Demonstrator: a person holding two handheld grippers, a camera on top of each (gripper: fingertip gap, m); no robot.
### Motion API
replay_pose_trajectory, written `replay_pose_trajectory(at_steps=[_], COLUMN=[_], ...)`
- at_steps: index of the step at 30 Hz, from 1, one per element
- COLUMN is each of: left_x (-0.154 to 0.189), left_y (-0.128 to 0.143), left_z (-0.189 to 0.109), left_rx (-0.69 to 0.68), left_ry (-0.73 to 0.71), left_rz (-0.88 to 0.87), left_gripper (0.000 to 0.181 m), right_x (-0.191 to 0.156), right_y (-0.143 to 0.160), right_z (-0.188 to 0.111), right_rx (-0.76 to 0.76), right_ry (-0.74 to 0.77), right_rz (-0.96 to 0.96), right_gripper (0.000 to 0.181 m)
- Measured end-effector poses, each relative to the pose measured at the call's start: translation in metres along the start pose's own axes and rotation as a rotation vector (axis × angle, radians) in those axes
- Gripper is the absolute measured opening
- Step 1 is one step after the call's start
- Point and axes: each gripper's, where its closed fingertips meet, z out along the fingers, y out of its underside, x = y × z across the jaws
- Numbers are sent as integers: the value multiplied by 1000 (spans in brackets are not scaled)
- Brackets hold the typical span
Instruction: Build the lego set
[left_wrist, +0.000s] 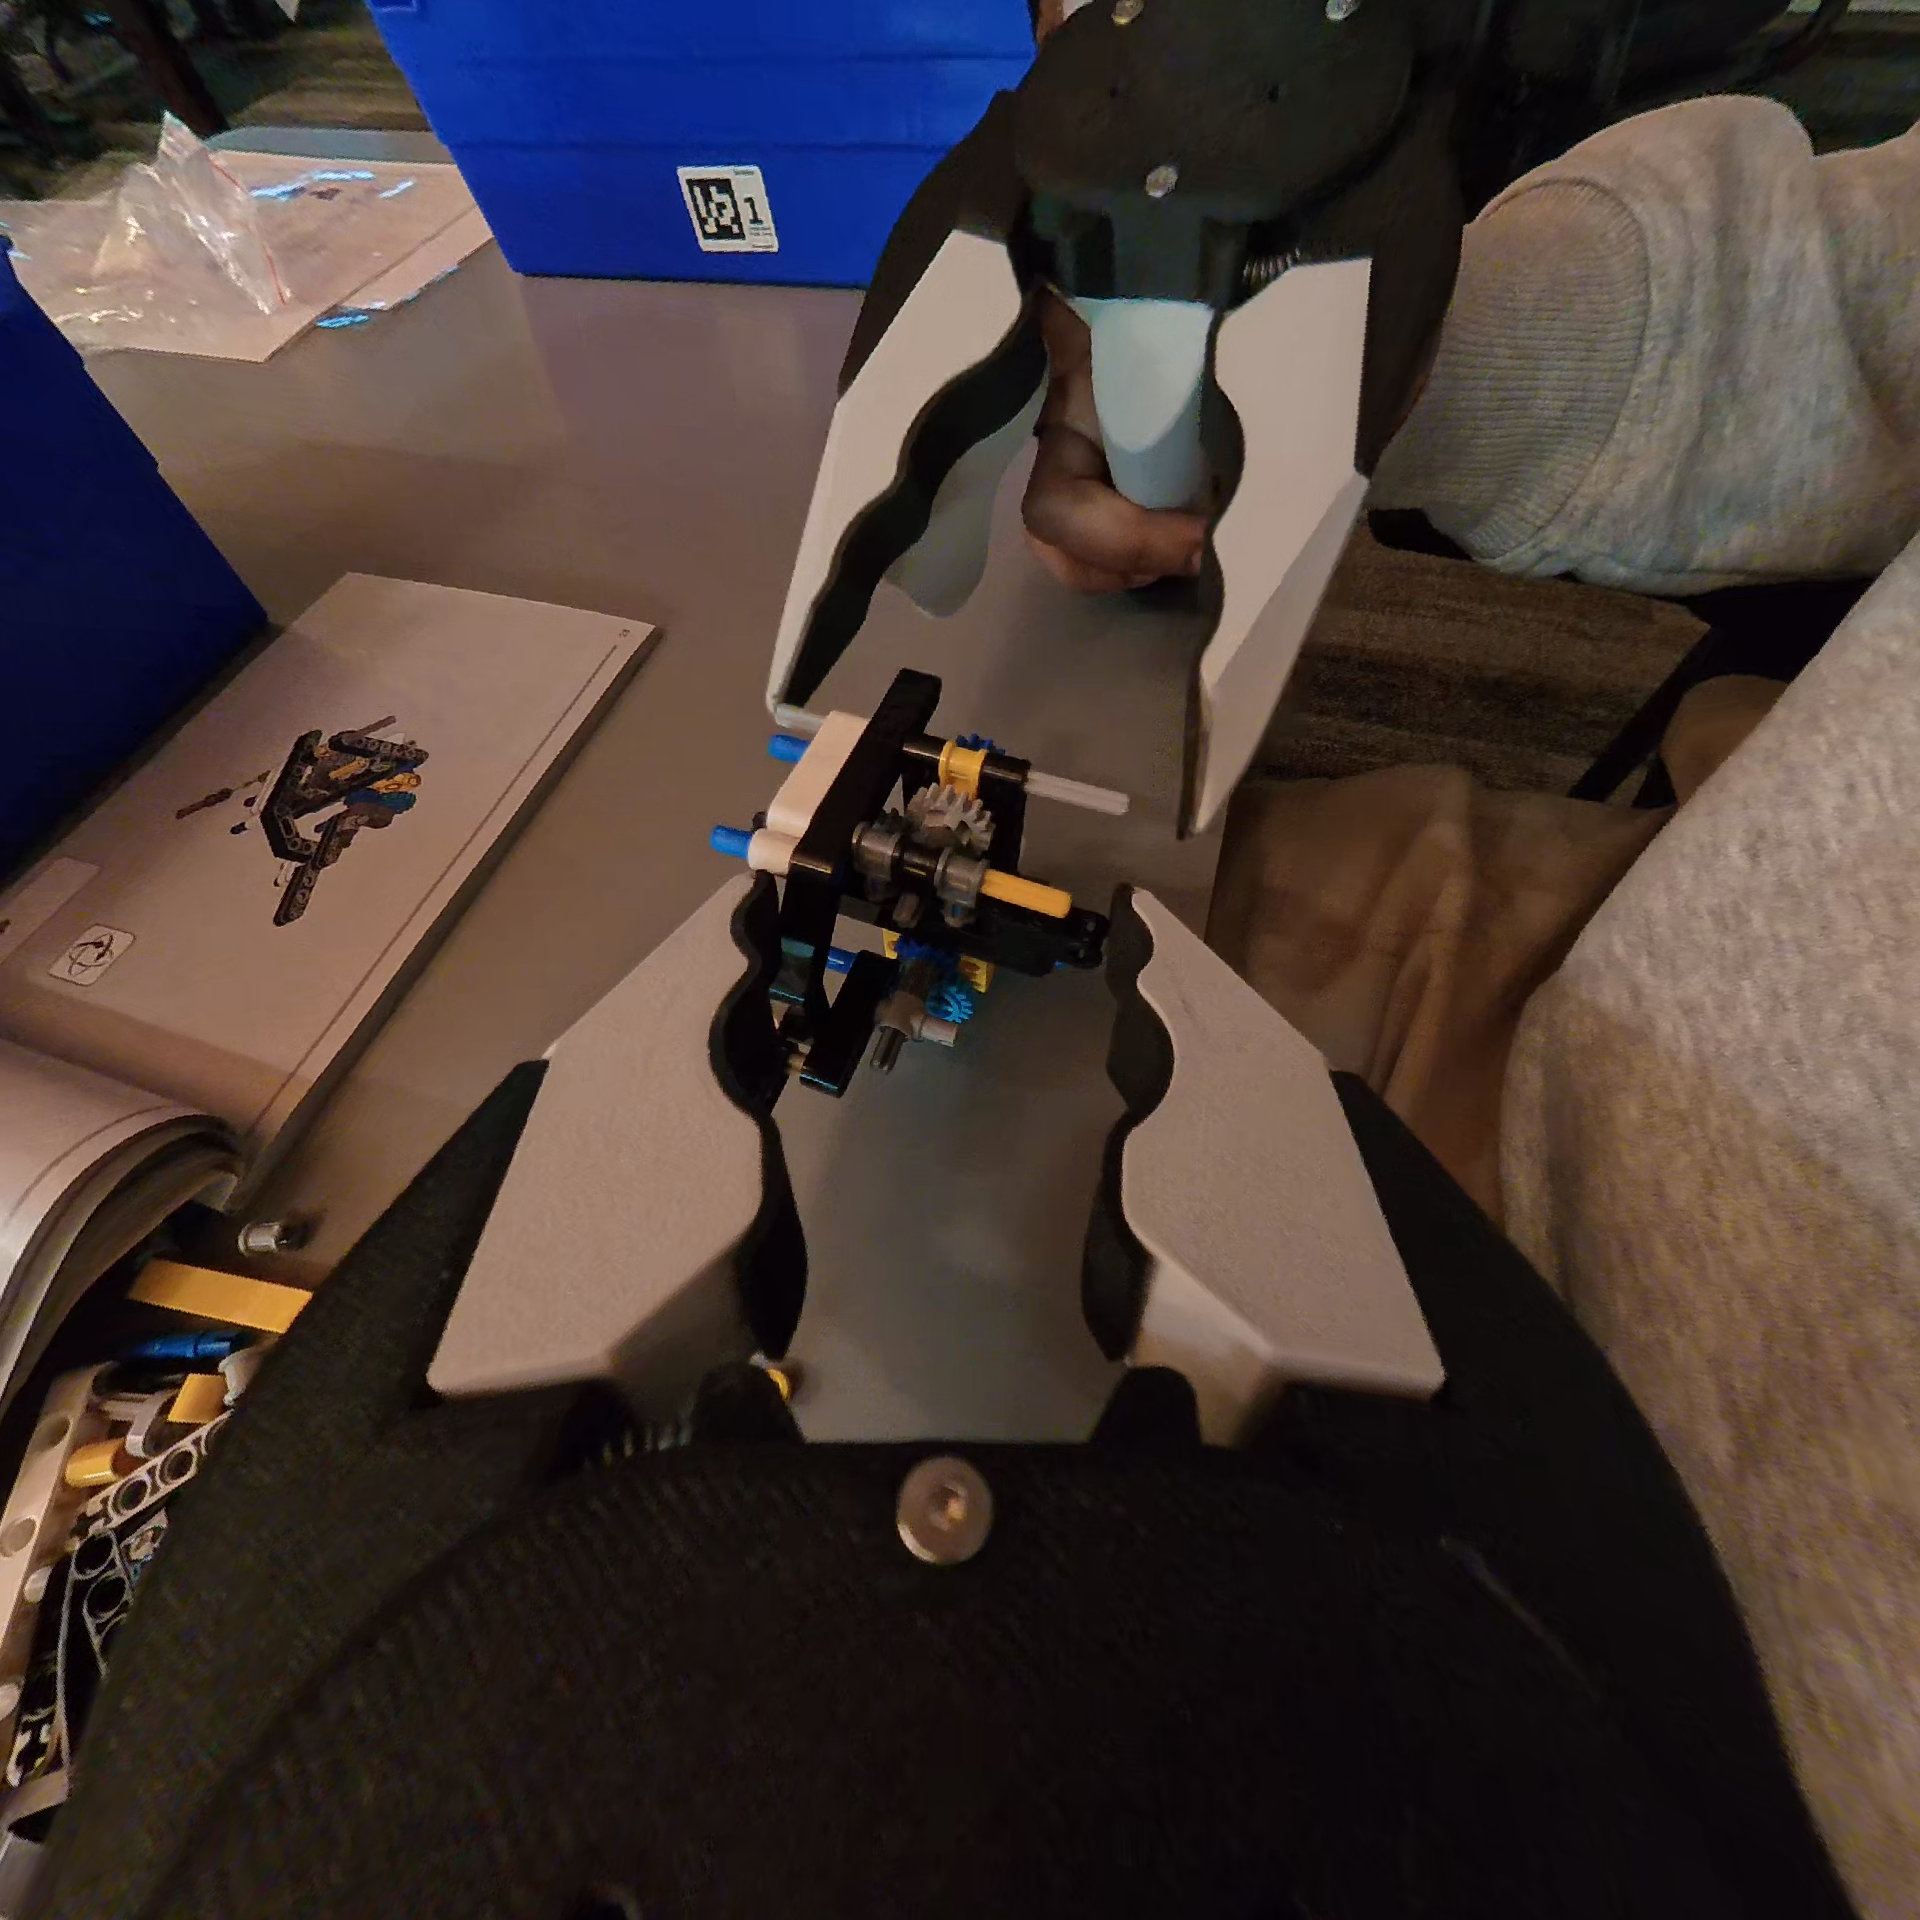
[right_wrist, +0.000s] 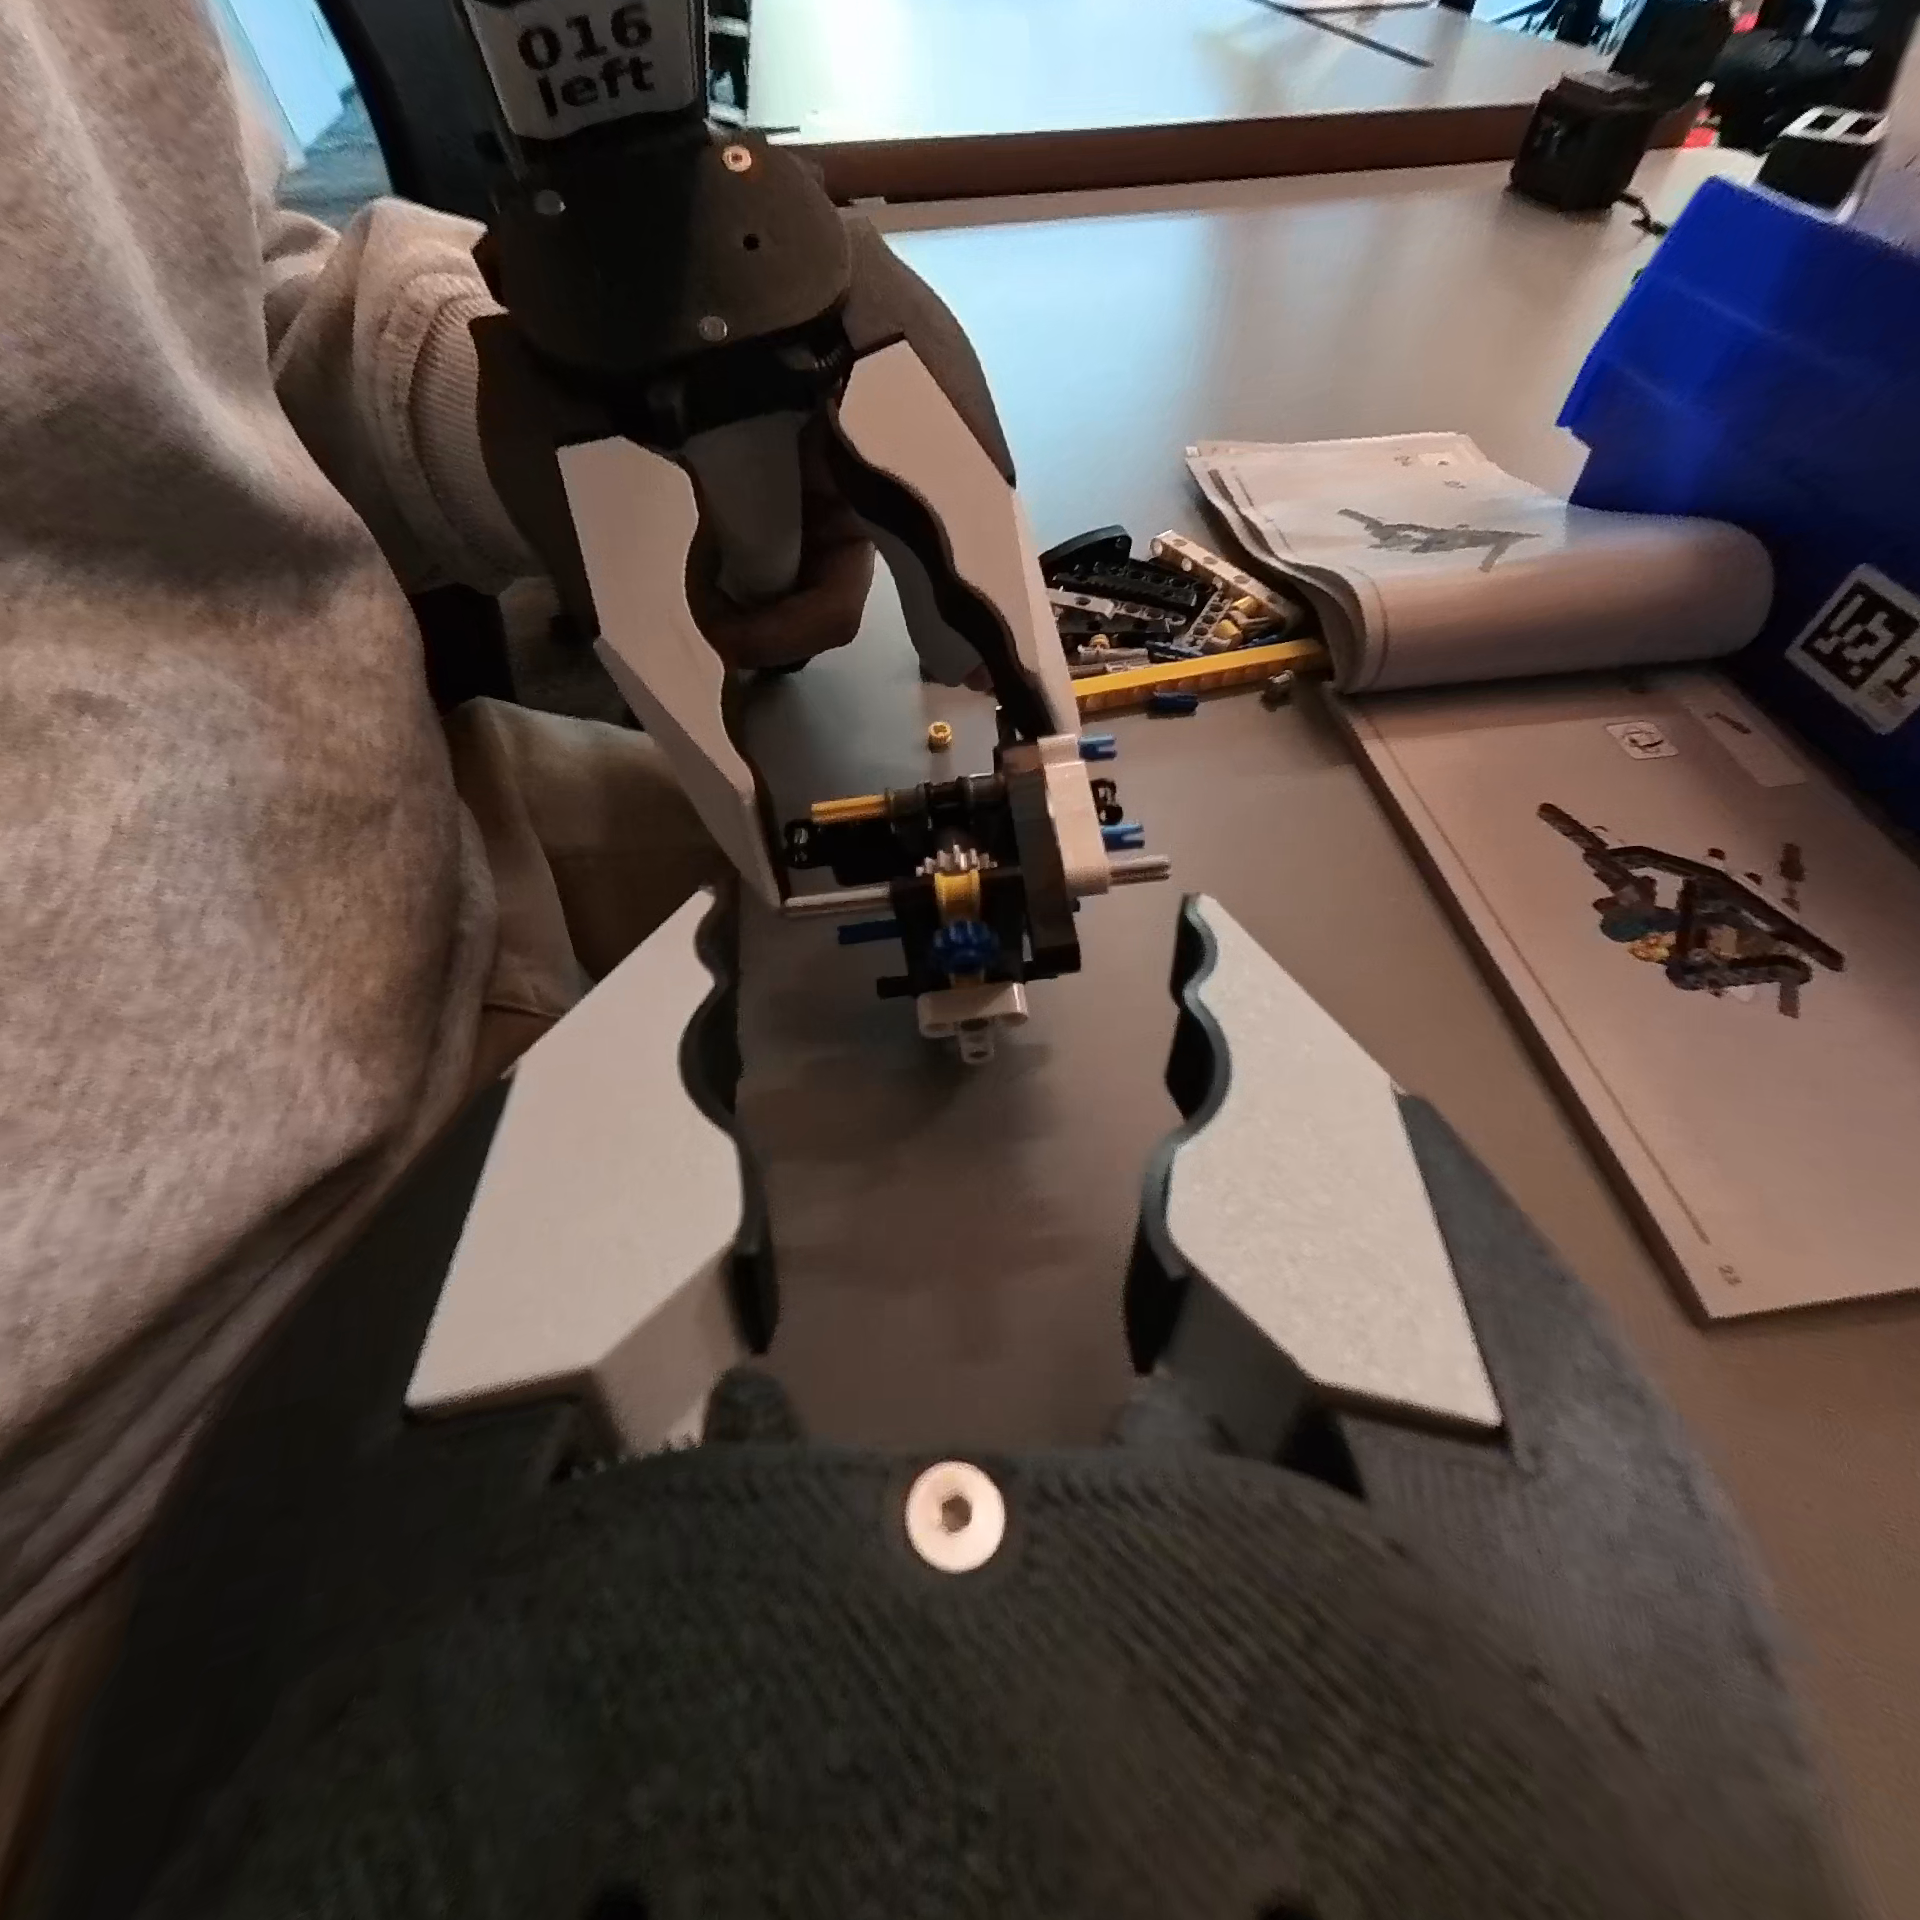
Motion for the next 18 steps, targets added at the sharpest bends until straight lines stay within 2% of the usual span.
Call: replay_pose_trajectory(at_steps=[3, 13, 18], left_x=[0, 1, 2], left_y=[0, 1, 1], left_z=[0, -2, -3], left_rx=[0, -5, -2], left_ry=[2, 6, 29], left_rz=[-2, -6, -27], left_gripper=[62, 62, 62], right_x=[-4, 0, 12], right_y=[4, 0, 9], right_z=[5, 2, -6], right_rx=[-36, -11, -62], right_ry=[-17, 11, 22], right_rz=[-19, -90, -163], right_gripper=[87, 93, 71])
